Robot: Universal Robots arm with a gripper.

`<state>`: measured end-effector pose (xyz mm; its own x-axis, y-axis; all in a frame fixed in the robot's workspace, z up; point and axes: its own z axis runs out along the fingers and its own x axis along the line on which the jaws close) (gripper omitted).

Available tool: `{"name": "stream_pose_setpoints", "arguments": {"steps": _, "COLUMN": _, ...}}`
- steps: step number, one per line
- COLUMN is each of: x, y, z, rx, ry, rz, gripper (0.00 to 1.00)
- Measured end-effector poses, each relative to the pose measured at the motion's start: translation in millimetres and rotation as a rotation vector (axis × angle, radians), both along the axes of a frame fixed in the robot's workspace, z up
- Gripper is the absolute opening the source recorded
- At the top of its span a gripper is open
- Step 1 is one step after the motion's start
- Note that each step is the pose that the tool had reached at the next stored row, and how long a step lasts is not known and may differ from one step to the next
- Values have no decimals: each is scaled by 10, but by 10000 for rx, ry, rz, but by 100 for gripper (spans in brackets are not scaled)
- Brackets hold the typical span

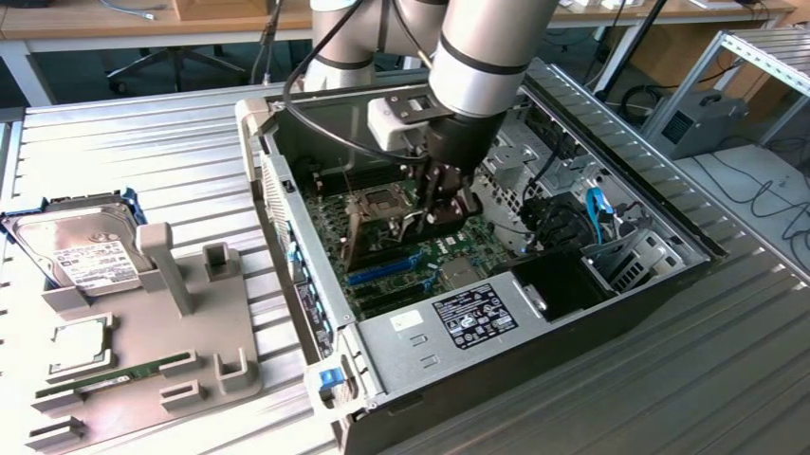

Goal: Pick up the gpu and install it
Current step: 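Insert the gpu into the slot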

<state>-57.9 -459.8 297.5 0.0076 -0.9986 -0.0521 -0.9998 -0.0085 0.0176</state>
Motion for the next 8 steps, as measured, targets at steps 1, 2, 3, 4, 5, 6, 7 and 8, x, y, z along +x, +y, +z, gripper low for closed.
{"name": "stream_pose_setpoints", "arguments": {"steps": 1, "x": -7, "y": -5, "z": -3, "rx": 2, "ry": -1, "rz": 0, "gripper": 26}}
{"name": "stream_pose_setpoints", "arguments": {"steps": 2, "x": -10, "y": -7, "z": -5, "rx": 2, "ry": -1, "rz": 1, "gripper": 26}}
{"name": "stream_pose_setpoints", "arguments": {"steps": 3, "x": -15, "y": -10, "z": -6, "rx": 2, "ry": -1, "rz": 0, "gripper": 26}}
{"name": "stream_pose_setpoints", "arguments": {"steps": 4, "x": -19, "y": -12, "z": -7, "rx": 0, "ry": 0, "rz": 0, "gripper": 26}}
{"name": "stream_pose_setpoints", "arguments": {"steps": 5, "x": -23, "y": -14, "z": -10, "rx": 1, "ry": 0, "rz": 0, "gripper": 26}}
{"name": "stream_pose_setpoints", "arguments": {"steps": 6, "x": -27, "y": -15, "z": -12, "rx": 1, "ry": 0, "rz": 0, "gripper": 26}}
{"name": "stream_pose_setpoints", "arguments": {"steps": 7, "x": -36, "y": -17, "z": -15, "rx": 0, "ry": 0, "rz": 0, "gripper": 26}}
{"name": "stream_pose_setpoints", "arguments": {"steps": 8, "x": -41, "y": -18, "z": -17, "rx": 0, "ry": 0, "rz": 0, "gripper": 26}}
